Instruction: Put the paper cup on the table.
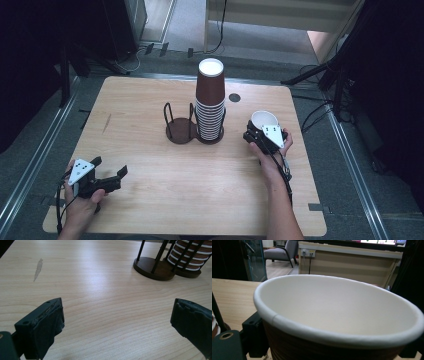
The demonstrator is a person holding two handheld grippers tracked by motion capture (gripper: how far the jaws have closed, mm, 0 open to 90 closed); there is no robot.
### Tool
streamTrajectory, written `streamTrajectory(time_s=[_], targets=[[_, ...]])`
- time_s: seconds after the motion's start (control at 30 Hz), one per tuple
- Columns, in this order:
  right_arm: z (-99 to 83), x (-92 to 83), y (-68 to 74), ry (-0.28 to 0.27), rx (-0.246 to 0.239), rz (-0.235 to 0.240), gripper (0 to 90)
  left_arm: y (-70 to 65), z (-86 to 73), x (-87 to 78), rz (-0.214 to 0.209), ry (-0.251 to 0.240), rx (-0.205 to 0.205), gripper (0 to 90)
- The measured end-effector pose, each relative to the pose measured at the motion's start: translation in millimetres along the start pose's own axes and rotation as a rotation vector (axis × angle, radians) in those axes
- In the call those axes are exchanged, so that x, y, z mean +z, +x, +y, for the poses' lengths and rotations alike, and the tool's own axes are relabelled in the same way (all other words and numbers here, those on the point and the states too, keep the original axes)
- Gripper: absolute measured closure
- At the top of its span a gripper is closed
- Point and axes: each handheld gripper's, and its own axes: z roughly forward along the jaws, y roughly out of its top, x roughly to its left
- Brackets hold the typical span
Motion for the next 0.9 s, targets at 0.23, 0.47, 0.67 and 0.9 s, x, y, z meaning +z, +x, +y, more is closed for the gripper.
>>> streamTrajectory(time_s=[0.23,0.47,0.67,0.9], targets=[[-3.4,-1.8,0.3,0.011,-0.014,-0.003,8.8,-0.7,-0.2,-0.5,-0.003,0.005,0.008,0.0],[-4.6,-4.2,-0.9,0.074,-0.008,0.016,0.0,-0.3,-0.1,-0.4,-0.011,0.01,0.008,0.0],[-2.2,-13.3,-3.7,0.065,0.018,0.054,0.0,0.7,0.0,0.5,-0.018,0.014,-0.006,0.0],[1.8,-22.0,-8.4,0.068,0.035,0.07,0.0,0.1,0.1,0.3,-0.014,0.018,-0.003,0.0]])
